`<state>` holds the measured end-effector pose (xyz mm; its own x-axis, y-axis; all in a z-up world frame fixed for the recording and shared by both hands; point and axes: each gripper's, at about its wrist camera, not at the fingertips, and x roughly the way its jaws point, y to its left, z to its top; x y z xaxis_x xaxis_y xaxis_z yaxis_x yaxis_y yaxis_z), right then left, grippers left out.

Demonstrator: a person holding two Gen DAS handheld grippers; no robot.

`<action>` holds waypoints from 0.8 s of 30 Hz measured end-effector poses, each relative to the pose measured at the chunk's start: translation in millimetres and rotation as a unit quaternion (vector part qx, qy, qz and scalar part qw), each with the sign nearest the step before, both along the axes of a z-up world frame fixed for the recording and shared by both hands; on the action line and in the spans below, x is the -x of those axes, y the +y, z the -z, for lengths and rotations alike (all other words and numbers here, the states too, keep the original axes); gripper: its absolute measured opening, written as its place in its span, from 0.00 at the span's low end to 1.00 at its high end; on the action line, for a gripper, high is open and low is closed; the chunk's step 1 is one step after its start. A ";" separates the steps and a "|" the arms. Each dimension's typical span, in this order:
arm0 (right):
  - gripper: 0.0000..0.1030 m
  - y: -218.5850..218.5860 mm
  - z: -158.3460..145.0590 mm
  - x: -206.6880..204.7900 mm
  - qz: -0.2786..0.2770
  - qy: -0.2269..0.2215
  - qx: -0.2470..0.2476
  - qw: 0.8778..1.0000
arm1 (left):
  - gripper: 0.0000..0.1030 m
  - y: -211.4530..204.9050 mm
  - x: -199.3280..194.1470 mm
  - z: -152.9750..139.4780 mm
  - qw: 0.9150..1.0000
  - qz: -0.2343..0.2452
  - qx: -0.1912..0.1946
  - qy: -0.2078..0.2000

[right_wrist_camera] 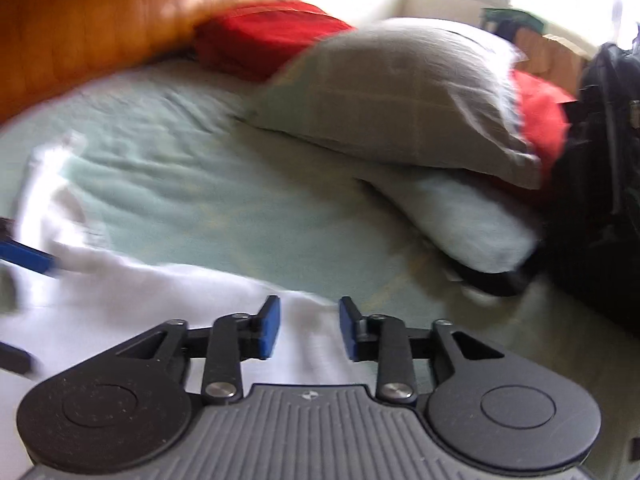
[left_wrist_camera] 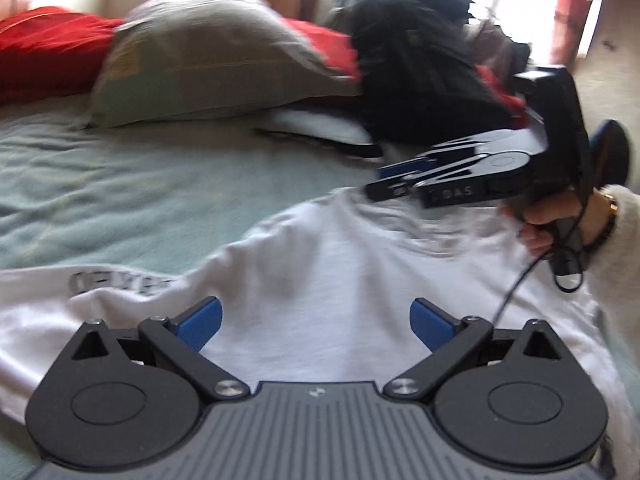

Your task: Fold clothes

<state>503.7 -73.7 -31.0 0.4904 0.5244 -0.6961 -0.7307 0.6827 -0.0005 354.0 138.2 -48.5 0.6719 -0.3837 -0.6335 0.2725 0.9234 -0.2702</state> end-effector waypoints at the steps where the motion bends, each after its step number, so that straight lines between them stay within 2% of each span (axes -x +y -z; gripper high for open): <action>1: 0.49 -0.5 -2.1 6.8 -0.023 0.017 -0.007 1.000 | 0.98 -3.0 -1.9 2.7 1.000 0.016 0.009 0.008; 3: 0.49 2.1 5.6 19.7 -0.063 0.048 0.004 0.997 | 0.98 -6.3 -10.9 14.0 0.999 0.025 0.018 0.034; 5: 0.49 4.8 17.2 30.5 -0.094 0.073 0.020 0.993 | 0.94 -1.1 -20.4 27.0 0.999 -0.004 0.017 0.046; 8: 0.52 -0.7 34.5 32.8 -0.070 0.066 0.044 0.994 | 0.94 7.0 -24.0 26.3 0.997 -0.074 -0.007 0.035; 10: 0.53 -9.9 29.0 32.8 -0.021 0.051 0.048 0.997 | 0.94 7.5 -18.8 16.3 0.996 -0.083 -0.023 0.028; 11: 0.53 -14.6 25.9 32.7 0.003 0.043 0.050 0.998 | 0.94 7.2 -14.3 10.9 0.996 -0.079 -0.029 0.023; 15: 0.56 -43.8 10.9 50.3 0.033 0.046 0.021 0.998 | 0.96 -3.6 8.4 -7.2 0.999 -0.027 -0.042 0.009; 17: 0.62 -60.8 4.2 67.1 0.050 0.051 0.005 0.997 | 0.96 -15.5 20.0 -11.8 0.999 0.003 -0.048 0.010; 20: 0.68 -82.9 -4.1 95.5 0.074 0.053 -0.005 0.996 | 0.96 -40.4 39.4 -12.9 0.996 0.049 -0.078 0.007; 22: 0.71 -96.8 -2.2 116.6 0.087 0.064 -0.007 0.994 | 0.96 -56.8 53.4 -10.3 0.992 0.074 -0.101 0.001; 24: 0.75 -107.9 4.9 132.8 0.104 0.079 -0.006 0.991 | 0.97 -68.0 63.3 -1.2 0.989 0.092 -0.112 0.013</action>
<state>370.9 -181.6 -35.9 0.4738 0.4312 -0.7679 -0.5640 0.8182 0.1116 290.6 70.2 -47.3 0.5867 -0.3455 -0.7325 0.4375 0.8963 -0.0723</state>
